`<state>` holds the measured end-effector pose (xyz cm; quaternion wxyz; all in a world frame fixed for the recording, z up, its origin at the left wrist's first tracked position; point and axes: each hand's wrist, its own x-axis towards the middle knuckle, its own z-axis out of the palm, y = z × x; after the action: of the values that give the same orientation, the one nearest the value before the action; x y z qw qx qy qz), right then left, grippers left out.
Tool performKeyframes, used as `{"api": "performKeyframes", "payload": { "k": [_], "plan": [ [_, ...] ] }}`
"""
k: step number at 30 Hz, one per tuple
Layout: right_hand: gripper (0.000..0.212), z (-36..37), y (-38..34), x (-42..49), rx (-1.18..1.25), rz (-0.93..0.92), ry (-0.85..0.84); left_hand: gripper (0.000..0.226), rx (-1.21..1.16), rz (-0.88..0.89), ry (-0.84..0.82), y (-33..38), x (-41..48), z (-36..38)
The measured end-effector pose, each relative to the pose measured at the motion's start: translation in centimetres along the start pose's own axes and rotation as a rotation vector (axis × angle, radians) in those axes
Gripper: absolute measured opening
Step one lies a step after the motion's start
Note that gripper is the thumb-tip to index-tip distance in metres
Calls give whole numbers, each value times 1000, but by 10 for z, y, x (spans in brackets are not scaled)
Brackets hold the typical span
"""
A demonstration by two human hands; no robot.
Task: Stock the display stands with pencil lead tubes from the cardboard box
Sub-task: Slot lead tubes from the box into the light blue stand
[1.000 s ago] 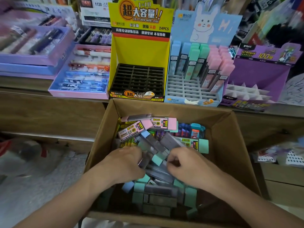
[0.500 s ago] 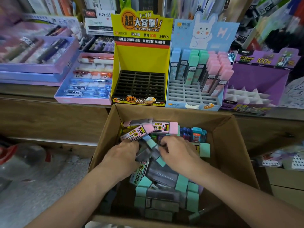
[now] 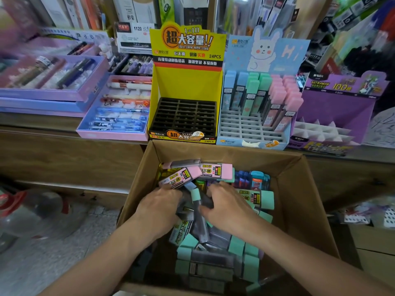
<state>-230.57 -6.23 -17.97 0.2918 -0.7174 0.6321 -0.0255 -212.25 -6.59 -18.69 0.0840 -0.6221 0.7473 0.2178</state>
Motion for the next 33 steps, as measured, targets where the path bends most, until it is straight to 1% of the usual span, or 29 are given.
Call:
{"api": "performKeyframes", "payload": {
  "k": [4,6,8,11,14,18,21,24,25,29,33],
  "plan": [
    [24,0,0,-2,23,2,15,29,-36,-16,-14,0,1,-3],
    [28,0,1,-1,33,20,8,28,-75,-34,-15,0,1,-3],
    [32,-2,3,0,53,51,-31,30,-115,-49,-19,-1,1,-2],
    [28,-4,5,0,79,68,-96,27,-204,-87,-53,-1,1,-4],
    [26,-4,5,-1,75,75,-98,28,-305,-111,-77,-1,2,-3],
    [28,-5,5,-1,84,94,-87,12,-422,-83,-48,4,4,-5],
    [27,-2,3,-3,128,103,-83,10,-473,-87,-83,7,6,-8],
    [26,1,2,-3,156,125,-85,28,-516,-149,-136,7,7,-8],
    [26,1,3,-3,188,133,-105,31,-541,-163,-144,7,8,-7],
    [26,2,5,-3,318,171,-211,26,-678,-162,-172,9,9,-1],
    [32,1,7,-6,404,213,-225,19,-824,-142,-173,8,9,5]
  ]
}}
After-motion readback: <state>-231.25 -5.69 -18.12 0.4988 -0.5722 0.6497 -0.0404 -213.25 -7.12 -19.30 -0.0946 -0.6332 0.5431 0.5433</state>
